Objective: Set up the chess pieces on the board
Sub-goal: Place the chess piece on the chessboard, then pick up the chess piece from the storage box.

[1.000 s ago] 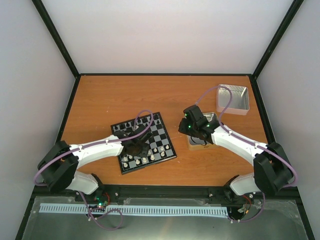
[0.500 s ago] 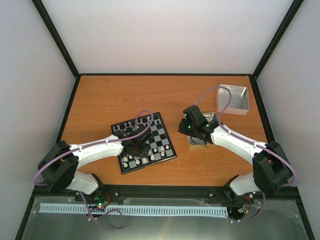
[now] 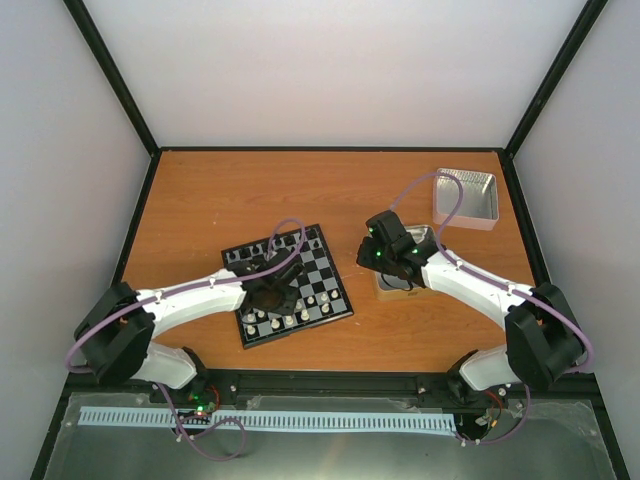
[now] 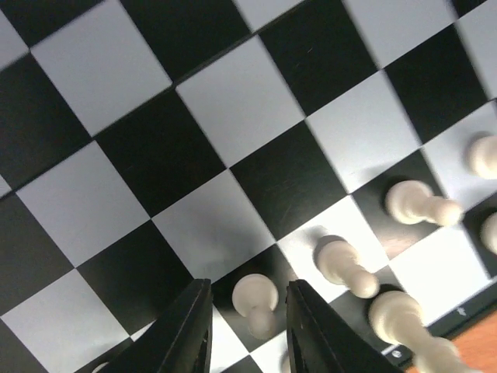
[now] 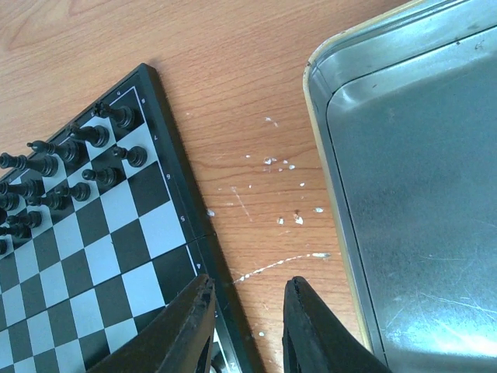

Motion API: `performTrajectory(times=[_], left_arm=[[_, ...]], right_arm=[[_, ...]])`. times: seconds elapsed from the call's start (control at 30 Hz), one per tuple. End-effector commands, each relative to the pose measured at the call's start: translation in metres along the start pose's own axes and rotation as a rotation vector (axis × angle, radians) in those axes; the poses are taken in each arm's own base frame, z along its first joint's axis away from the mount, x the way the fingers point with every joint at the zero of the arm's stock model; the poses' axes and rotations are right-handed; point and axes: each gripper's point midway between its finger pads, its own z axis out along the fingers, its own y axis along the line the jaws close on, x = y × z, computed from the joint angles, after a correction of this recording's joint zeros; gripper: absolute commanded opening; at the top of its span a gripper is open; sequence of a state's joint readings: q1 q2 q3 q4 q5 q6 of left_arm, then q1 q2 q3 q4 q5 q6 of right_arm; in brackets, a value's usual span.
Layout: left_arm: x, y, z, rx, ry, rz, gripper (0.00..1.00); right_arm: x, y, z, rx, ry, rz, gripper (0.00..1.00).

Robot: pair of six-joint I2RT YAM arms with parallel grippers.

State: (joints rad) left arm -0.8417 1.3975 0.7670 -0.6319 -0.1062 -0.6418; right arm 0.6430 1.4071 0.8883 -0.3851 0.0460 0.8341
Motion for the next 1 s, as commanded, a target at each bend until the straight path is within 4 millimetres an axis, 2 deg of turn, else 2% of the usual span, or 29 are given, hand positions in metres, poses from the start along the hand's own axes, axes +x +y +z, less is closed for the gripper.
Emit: performTrajectory(times=[0.0, 0.13, 0.27, 0.37, 0.5, 0.6, 0.77, 0.97], left_arm=[[-0.034, -0.012, -0.03, 0.069, -0.1, -0.035, 0.3], [-0.059, -0.016, -0.052, 0.129, -0.179, -0.061, 0.32], [-0.076, -0.011, -0.072, 0.136, -0.259, -0.074, 0.35], [-0.083, 0.001, -0.082, 0.118, -0.308, -0.095, 0.37], [-0.087, 0.017, -0.1, 0.091, -0.398, -0.133, 0.42], [-0.092, 0.016, -0.123, 0.155, -0.503, -0.142, 0.47], [-0.092, -0.006, -0.146, 0.357, -0.6, -0.141, 0.53], [-0.089, -0.009, -0.14, 0.377, -0.58, -0.146, 0.53]], right_arm=[[-0.006, -0.006, -0.003, 0.029, -0.031, -0.016, 0.27], [-0.011, -0.022, -0.008, 0.077, -0.047, -0.037, 0.27], [-0.023, -0.053, -0.016, 0.137, -0.069, -0.032, 0.28], [-0.033, -0.081, -0.024, 0.195, -0.092, -0.012, 0.29], [-0.033, -0.116, -0.026, 0.279, -0.082, 0.012, 0.32], [-0.033, -0.142, -0.022, 0.354, -0.063, 0.029, 0.32], [-0.031, -0.159, -0.01, 0.41, 0.001, 0.022, 0.32], [-0.013, -0.168, 0.012, 0.441, 0.135, 0.0, 0.33]])
